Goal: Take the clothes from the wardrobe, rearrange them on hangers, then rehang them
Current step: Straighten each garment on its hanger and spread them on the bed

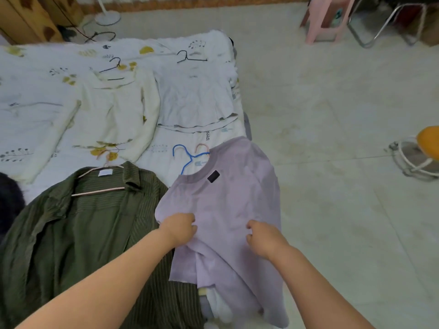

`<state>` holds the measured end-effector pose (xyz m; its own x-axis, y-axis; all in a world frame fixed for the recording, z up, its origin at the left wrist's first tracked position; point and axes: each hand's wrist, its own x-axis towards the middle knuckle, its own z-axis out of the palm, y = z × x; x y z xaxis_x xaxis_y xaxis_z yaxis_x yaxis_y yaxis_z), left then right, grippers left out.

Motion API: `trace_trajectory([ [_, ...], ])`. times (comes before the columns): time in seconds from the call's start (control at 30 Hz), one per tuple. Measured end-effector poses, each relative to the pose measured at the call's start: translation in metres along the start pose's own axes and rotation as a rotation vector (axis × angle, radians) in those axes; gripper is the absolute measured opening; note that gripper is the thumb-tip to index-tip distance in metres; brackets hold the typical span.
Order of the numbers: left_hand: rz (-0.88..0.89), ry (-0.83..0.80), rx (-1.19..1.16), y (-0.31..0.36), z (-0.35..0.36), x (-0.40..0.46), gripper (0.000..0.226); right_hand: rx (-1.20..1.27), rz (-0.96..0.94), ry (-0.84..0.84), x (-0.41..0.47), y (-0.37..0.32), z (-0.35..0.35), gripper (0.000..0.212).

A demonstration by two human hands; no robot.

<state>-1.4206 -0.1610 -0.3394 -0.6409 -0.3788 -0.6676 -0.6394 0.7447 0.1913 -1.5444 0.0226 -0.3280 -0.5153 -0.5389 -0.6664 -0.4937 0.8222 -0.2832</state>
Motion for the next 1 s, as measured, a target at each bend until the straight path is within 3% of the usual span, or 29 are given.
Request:
trace_trajectory([
  [0.17, -0.061, 0.032, -0.127, 0.001, 0.024, -0.093, 0.034, -0.093, -0.066, 0.053, -0.075, 0.005, -0.012, 0.036],
  [0.37, -0.140, 0.124, -0.253, -0.012, 0.042, -0.208, 0.036, -0.245, -0.119, -0.085, -0.154, 0.016, 0.001, 0.040],
  [0.5, -0.209, 0.218, -0.308, -0.029, 0.051, -0.269, 0.042, -0.306, -0.167, -0.043, -0.188, 0.001, 0.001, 0.041],
  [0.63, -0.251, 0.284, -0.385, -0.048, 0.064, -0.316, 0.043, -0.364, -0.267, 0.008, -0.213, -0.024, 0.007, 0.040],
  [0.77, -0.325, 0.291, -0.474, -0.085, 0.087, -0.359, 0.042, -0.460, -0.321, -0.059, -0.232, -0.058, 0.022, 0.039],
  [1.0, -0.445, 0.313, -0.494, -0.182, 0.127, -0.438, 0.038, -0.544, -0.412, -0.102, -0.257, -0.169, 0.070, 0.044],
])
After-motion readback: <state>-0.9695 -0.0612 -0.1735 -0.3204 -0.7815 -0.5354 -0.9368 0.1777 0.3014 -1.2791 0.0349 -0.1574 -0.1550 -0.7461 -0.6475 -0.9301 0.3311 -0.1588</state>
